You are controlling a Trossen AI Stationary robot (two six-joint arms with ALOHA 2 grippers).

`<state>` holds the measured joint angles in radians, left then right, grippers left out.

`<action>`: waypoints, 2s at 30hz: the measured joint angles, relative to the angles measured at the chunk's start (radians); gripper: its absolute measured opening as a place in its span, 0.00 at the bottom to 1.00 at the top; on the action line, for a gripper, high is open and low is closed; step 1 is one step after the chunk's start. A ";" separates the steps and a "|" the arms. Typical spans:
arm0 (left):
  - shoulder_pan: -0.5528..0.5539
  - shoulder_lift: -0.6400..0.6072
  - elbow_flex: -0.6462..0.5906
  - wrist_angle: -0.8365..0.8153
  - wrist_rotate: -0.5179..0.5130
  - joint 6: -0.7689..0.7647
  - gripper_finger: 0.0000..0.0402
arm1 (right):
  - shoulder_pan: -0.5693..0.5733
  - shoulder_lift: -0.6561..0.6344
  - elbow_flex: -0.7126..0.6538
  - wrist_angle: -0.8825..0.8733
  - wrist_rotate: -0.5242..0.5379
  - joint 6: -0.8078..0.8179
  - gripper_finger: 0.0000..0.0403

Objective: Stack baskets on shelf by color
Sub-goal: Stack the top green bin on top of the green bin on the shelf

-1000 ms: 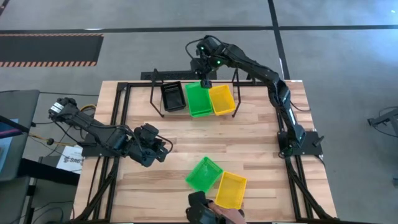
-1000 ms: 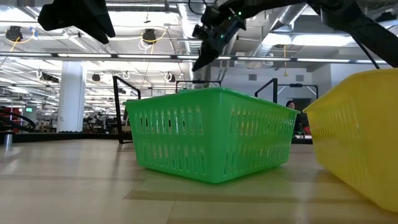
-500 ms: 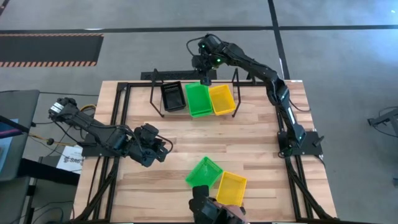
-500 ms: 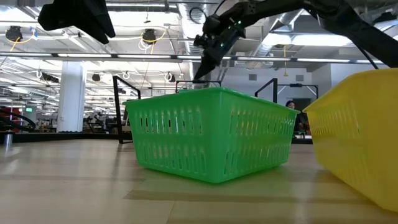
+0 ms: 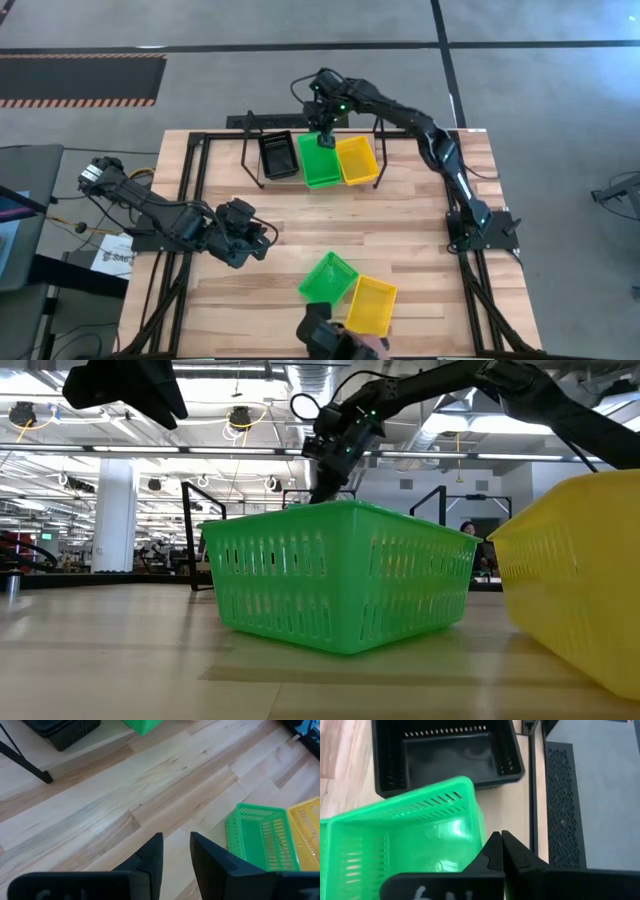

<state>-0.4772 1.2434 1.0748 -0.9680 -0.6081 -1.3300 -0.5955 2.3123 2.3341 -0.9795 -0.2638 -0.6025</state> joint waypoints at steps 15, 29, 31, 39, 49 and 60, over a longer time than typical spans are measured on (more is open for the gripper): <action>0.000 0.000 0.000 0.000 -0.004 0.001 0.21 | 0.013 0.000 0.000 -0.012 0.000 0.056 0.00; 0.000 0.000 0.000 -0.002 -0.032 0.016 0.21 | 0.008 -0.010 0.001 -0.030 -0.014 0.084 0.00; 0.000 0.000 0.000 -0.002 -0.033 0.017 0.21 | 0.003 -0.009 0.018 -0.043 0.007 0.080 0.00; 0.000 0.000 0.000 -0.002 -0.033 0.025 0.21 | 0.008 -0.072 0.019 -0.108 0.009 0.021 0.00; 0.000 0.000 0.000 -0.003 -0.033 0.028 0.21 | 0.058 -0.073 0.018 -0.140 0.092 -0.011 0.20; 0.000 0.000 0.000 -0.002 -0.032 0.033 0.21 | 0.076 -0.067 0.018 -0.198 0.161 -0.024 0.30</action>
<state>-0.4770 1.2434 1.0748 -0.9704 -0.6403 -1.2972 -0.5198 2.2456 2.3516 -1.1773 -0.1032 -0.6263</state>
